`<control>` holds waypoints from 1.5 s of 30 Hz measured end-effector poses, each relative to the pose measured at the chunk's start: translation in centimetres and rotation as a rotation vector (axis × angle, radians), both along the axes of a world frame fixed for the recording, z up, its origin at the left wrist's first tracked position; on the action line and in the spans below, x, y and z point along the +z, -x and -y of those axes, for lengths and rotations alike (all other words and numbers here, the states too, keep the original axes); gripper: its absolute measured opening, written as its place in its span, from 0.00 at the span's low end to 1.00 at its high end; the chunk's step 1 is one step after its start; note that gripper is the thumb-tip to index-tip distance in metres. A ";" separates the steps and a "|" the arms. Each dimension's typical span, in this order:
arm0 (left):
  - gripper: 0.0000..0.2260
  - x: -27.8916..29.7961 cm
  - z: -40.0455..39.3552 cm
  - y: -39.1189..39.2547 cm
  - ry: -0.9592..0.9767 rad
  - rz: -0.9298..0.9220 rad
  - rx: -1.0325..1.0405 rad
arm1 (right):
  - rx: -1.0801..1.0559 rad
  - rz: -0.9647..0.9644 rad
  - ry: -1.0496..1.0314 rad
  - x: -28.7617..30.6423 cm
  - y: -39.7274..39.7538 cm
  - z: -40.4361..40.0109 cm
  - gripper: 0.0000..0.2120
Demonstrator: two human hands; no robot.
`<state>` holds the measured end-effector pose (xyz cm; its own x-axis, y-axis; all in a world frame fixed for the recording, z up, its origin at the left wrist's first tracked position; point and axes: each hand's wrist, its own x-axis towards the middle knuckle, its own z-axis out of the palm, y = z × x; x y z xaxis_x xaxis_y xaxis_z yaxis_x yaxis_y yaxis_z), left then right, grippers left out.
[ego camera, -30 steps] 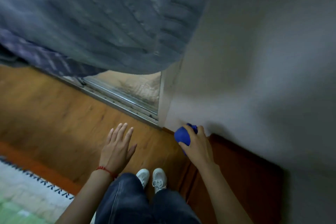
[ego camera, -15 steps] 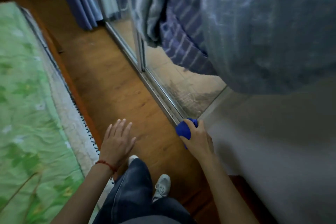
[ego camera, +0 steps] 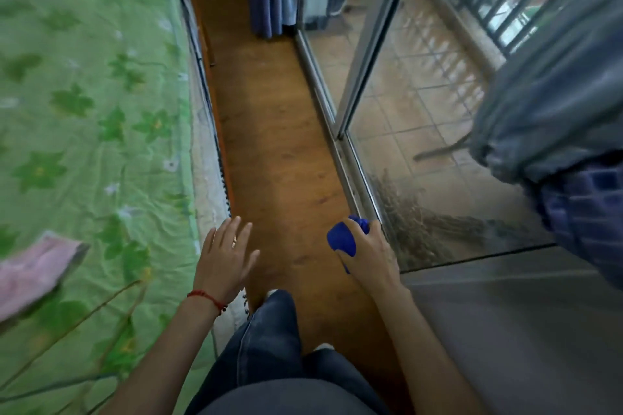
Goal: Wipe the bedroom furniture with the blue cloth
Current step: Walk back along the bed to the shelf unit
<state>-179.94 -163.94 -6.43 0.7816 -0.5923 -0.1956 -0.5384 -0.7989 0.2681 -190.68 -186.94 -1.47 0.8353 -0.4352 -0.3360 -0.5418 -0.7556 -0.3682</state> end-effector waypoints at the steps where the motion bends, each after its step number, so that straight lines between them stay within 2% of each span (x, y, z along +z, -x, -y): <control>1: 0.33 -0.1 -0.3 -0.8 0.006 -0.002 0.012 | 0.007 -0.004 0.004 -0.1 -1.1 -0.1 0.29; 13: 0.32 -0.6 -2.2 -9.5 0.032 -0.016 0.160 | 0.094 0.009 0.027 -0.3 -12.7 0.4 0.29; 22: 0.32 -0.9 1.4 -17.2 0.025 -0.007 0.181 | 0.104 0.025 0.019 -1.8 -21.9 4.7 0.28; 32: 0.33 0.2 8.8 -30.3 -0.002 -0.002 0.201 | 0.086 0.055 -0.037 -1.3 -35.6 12.4 0.25; 36: 0.33 1.5 11.6 -36.3 0.005 0.011 0.222 | 0.145 0.055 -0.011 -0.5 -42.0 15.0 0.26; 45: 0.33 2.1 14.4 -48.7 0.022 0.038 0.223 | 0.195 0.086 -0.006 -0.4 -54.4 18.1 0.27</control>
